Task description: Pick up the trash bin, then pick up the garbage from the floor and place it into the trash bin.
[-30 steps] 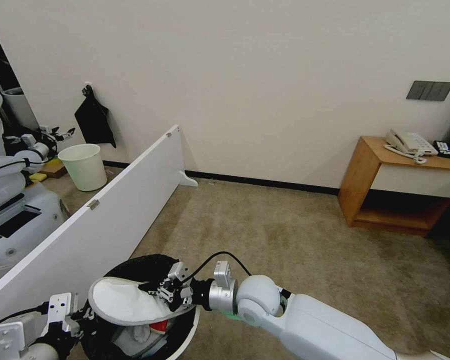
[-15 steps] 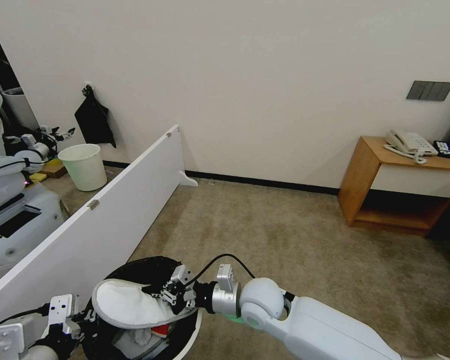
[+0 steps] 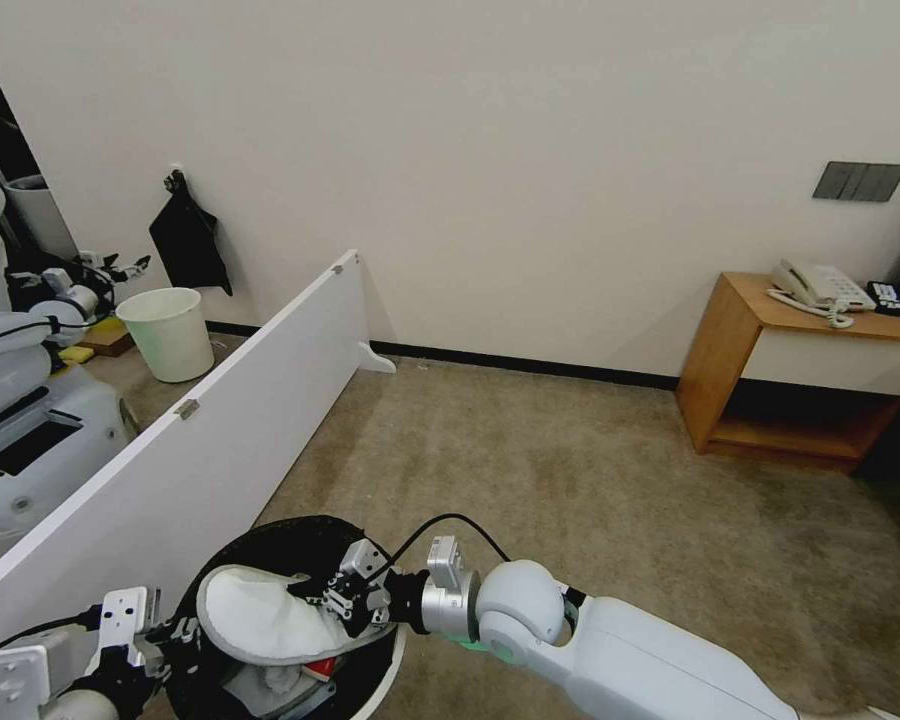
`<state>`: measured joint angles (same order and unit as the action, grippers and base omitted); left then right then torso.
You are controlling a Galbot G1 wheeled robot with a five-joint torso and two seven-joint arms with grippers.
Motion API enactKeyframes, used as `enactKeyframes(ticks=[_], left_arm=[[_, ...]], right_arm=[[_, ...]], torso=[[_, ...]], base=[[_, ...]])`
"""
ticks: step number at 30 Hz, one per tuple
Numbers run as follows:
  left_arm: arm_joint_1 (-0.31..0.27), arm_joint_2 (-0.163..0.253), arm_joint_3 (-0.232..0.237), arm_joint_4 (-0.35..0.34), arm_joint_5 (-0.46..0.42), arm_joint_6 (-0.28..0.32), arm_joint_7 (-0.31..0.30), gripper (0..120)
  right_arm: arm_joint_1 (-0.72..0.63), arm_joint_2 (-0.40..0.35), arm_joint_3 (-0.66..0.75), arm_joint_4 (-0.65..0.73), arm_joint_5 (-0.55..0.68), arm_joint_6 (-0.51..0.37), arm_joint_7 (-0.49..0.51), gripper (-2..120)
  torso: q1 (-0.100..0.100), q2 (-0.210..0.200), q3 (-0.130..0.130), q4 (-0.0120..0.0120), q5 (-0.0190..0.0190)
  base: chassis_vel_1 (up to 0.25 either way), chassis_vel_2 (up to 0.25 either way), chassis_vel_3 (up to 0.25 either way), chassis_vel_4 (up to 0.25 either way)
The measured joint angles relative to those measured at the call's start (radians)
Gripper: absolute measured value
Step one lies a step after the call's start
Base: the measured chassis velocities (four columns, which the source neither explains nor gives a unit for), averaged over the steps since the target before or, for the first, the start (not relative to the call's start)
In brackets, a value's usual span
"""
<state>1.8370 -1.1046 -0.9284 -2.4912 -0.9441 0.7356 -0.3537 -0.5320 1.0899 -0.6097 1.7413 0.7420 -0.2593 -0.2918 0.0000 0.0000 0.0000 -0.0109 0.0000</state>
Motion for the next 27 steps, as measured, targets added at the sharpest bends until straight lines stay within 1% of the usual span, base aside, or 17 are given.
enactKeyframes(ticks=[9, 10, 11, 12, 13, 15, 16, 17, 19, 20, 21, 22, 23, 25, 26, 27], left_arm=[[-0.001, 0.0, 0.002, 0.0, -0.001, 0.0, 0.001, 3], [-0.001, -0.001, 0.003, 0.0, -0.002, 0.0, 0.001, 3], [-0.001, -0.001, 0.003, 0.0, -0.002, 0.0, 0.001, 3], [-0.002, -0.001, 0.003, 0.0, -0.002, 0.0, 0.001, 3], [-0.002, -0.001, 0.003, 0.0, -0.002, 0.0, 0.001, 3], [-0.004, -0.001, 0.003, 0.0, -0.004, 0.0, 0.001, 3], [-0.004, -0.001, 0.003, 0.0, -0.004, 0.0, 0.001, 3], [-0.004, -0.001, 0.003, 0.0, -0.004, 0.0, 0.001, 3], [-0.004, -0.001, 0.003, 0.0, -0.006, 0.0, 0.001, 3], [-0.004, -0.001, 0.003, 0.0, -0.006, 0.0, 0.001, 3], [-0.004, -0.001, 0.003, 0.0, -0.006, 0.0, 0.001, 3], [-0.004, -0.001, 0.002, 0.0, -0.006, 0.0, 0.001, 3], [-0.004, -0.001, 0.002, 0.0, -0.006, 0.0, 0.001, 3], [-0.004, -0.001, 0.002, 0.001, -0.007, 0.0, 0.002, 3], [-0.004, -0.001, 0.002, 0.001, -0.007, 0.0, 0.002, 3], [-0.004, -0.001, 0.002, 0.001, -0.007, 0.0, 0.002, 3]], right_arm=[[0.002, 0.003, 0.0, 0.004, 0.0, 0.003, 0.007, 0], [0.002, 0.005, 0.001, 0.005, 0.0, 0.004, 0.011, 4], [0.002, 0.005, 0.001, 0.005, 0.0, 0.004, 0.011, 4], [0.002, 0.006, 0.001, 0.006, 0.001, 0.004, 0.013, 10], [0.002, 0.006, 0.001, 0.006, 0.001, 0.004, 0.013, 10], [0.002, 0.007, 0.0, 0.006, 0.002, 0.004, 0.016, 21], [0.002, 0.007, 0.0, 0.006, 0.002, 0.005, 0.017, 25], [0.002, 0.007, 0.0, 0.006, 0.002, 0.005, 0.017, 25], [0.002, 0.008, -0.002, 0.005, 0.003, 0.005, 0.019, 36], [0.002, 0.008, -0.002, 0.005, 0.003, 0.005, 0.019, 36], [0.002, 0.008, -0.002, 0.005, 0.003, 0.005, 0.019, 39], [0.002, 0.009, -0.002, 0.005, 0.005, 0.006, 0.02, 46], [0.002, 0.009, -0.002, 0.005, 0.005, 0.006, 0.02, 46], [0.002, 0.009, -0.001, 0.005, 0.006, 0.008, 0.021, 58], [0.002, 0.009, -0.001, 0.005, 0.006, 0.008, 0.021, 58], [0.002, 0.008, 0.0, 0.006, 0.007, 0.008, 0.022, 65]], torso=[[0.0, 0.0, 0.0, 0.0, 0.0], [0.0, 0.0, 0.0, 0.0, -0.0001], [0.0, 0.0, 0.0, 0.0, -0.0001], [0.0, 0.0, 0.0, 0.0, 0.0], [0.0, 0.0, 0.0, 0.0, 0.0], [0.0, 0.0, 0.0, 0.0, 0.0], [0.0, 0.0, 0.0, 0.0, -0.0001], [0.0, 0.0, 0.0, 0.0, -0.0001], [0.0, 0.0, 0.0, 0.0, 0.0], [0.0, 0.0, 0.0, 0.0, 0.0], [0.0, 0.0, 0.0, 0.0, -0.0001], [0.0, 0.0, 0.0, 0.0, 0.0], [0.0, 0.0, 0.0, 0.0, 0.0], [0.0, 0.0, 0.0, 0.0, 0.0], [0.0, 0.0, 0.0, 0.0, 0.0], [0.0, 0.0, 0.0, 0.0, -0.0001]], base=[[0.0, 0.0, 0.0, 0.0], [0.0, 0.0, 0.0, 0.0], [0.0, 0.0, 0.0, 0.0], [0.0, 0.0, 0.0, 0.0], [0.0, 0.0, 0.0, 0.0], [0.0, 0.0, 0.0, 0.0], [0.0, 0.0, 0.0, 0.0], [0.0, 0.0, 0.0, 0.0], [0.0, 0.0, 0.0, 0.0], [0.0, 0.0, 0.0, 0.0], [0.0, 0.0, 0.0, 0.0], [0.0, 0.0, 0.0, 0.0], [0.0, 0.0, 0.0, 0.0], [0.0, 0.0, 0.0, 0.0], [0.0, 0.0, 0.0, 0.0], [0.0, 0.0, 0.0, 0.0]])
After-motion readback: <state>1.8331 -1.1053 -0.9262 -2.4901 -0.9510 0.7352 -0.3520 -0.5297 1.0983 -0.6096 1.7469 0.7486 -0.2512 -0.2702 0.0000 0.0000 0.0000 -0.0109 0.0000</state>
